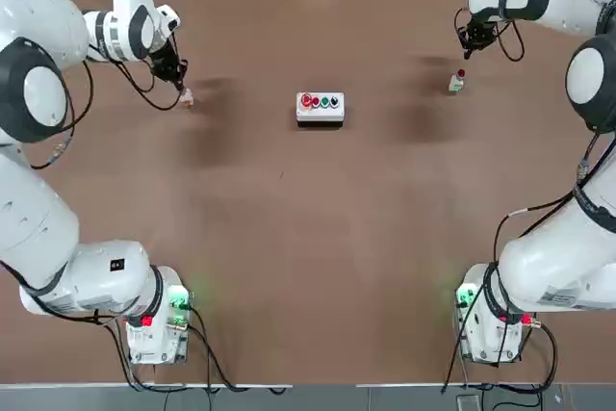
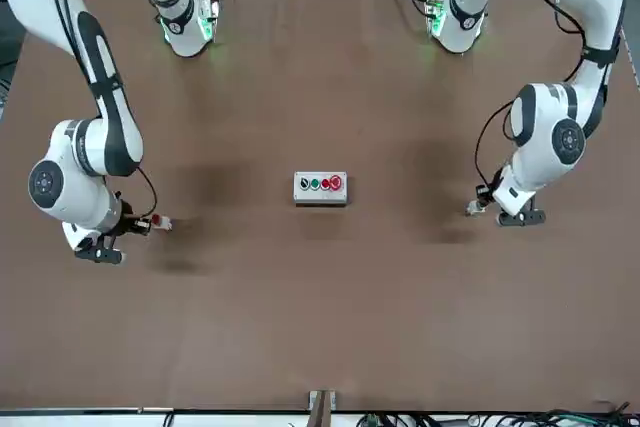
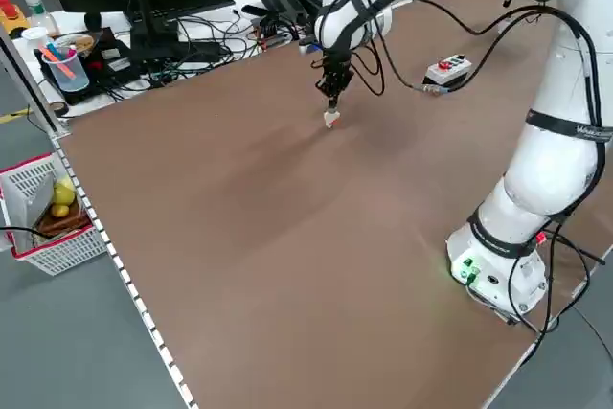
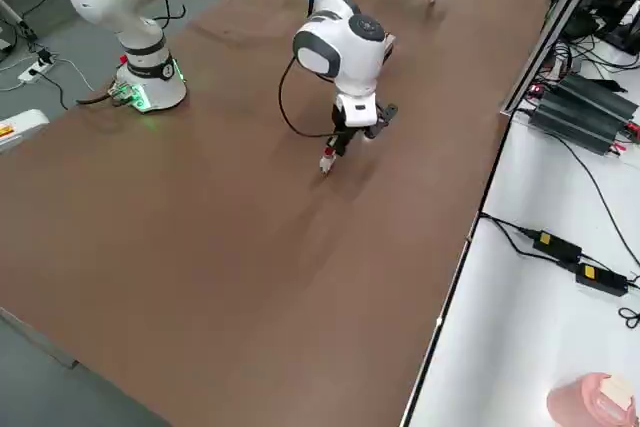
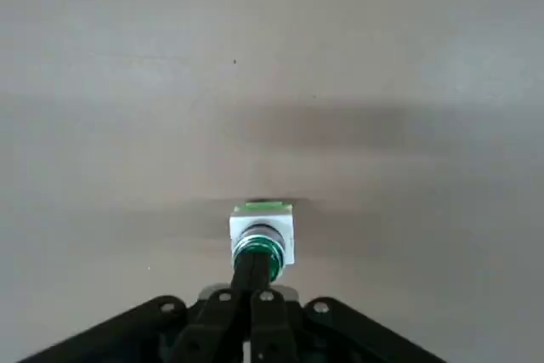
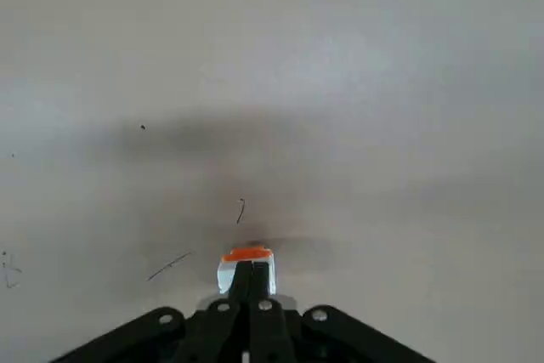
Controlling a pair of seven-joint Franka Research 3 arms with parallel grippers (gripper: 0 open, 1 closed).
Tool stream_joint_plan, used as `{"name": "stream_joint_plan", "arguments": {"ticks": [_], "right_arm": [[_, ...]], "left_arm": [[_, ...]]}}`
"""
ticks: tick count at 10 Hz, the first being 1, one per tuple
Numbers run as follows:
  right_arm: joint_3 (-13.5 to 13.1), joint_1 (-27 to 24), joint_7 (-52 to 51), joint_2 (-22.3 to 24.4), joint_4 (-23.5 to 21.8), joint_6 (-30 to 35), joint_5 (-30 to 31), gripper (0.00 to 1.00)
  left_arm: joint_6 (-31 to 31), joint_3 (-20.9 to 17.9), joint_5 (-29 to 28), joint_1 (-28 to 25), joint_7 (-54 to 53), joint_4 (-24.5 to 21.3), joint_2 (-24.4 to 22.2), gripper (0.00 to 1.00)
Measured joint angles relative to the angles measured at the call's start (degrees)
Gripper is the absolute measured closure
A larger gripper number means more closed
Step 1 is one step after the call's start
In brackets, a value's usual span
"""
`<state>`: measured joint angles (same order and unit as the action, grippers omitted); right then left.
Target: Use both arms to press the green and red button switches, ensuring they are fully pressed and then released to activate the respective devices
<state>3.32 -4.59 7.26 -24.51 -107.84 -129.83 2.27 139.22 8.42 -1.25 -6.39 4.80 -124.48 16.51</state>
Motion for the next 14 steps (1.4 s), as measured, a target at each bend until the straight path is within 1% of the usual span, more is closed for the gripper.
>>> {"name": "stream_joint_plan", "arguments": {"ticks": [4, 14], "right_arm": [[0.0, 0.0, 0.0, 0.0, -1.5, 0.0, 0.0, 0.99], [0.1, 0.1, 0.1, -0.3, -1.8, -0.2, 0.0, 0.99]], "left_arm": [[0.2, 0.1, 0.0, 0.0, 0.0, 0.0, 0.2, 0.99], [0.8, 0.1, 0.0, 0.1, 0.0, -0.5, 0.3, 0.99]]}}
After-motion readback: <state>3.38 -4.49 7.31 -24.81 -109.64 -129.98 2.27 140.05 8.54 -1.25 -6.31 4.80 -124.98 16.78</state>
